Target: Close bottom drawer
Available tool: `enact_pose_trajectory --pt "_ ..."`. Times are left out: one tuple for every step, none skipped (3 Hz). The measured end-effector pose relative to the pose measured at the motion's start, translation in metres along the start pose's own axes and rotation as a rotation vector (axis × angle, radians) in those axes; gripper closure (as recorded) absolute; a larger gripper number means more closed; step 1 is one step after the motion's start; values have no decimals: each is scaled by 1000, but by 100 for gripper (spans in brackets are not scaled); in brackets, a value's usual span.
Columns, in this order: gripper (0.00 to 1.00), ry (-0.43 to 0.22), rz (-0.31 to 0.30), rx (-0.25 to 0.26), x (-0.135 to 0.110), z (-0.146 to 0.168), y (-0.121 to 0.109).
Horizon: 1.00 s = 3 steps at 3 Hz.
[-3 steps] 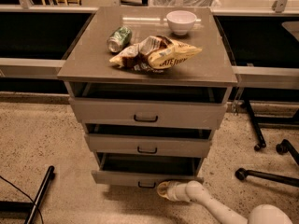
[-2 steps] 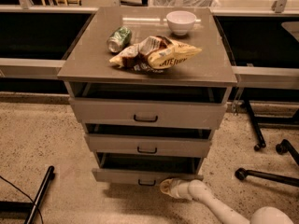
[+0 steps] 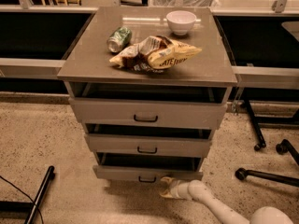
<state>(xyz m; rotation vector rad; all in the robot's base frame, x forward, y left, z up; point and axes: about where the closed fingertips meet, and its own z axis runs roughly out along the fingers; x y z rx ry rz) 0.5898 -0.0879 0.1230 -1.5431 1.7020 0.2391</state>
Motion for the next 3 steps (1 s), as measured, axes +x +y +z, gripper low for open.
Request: enact_pose_trajectory --pt "6 0 0 0 0 0 0" --pt "0 0 0 0 0 0 0" --pt "0 0 0 0 0 0 0"
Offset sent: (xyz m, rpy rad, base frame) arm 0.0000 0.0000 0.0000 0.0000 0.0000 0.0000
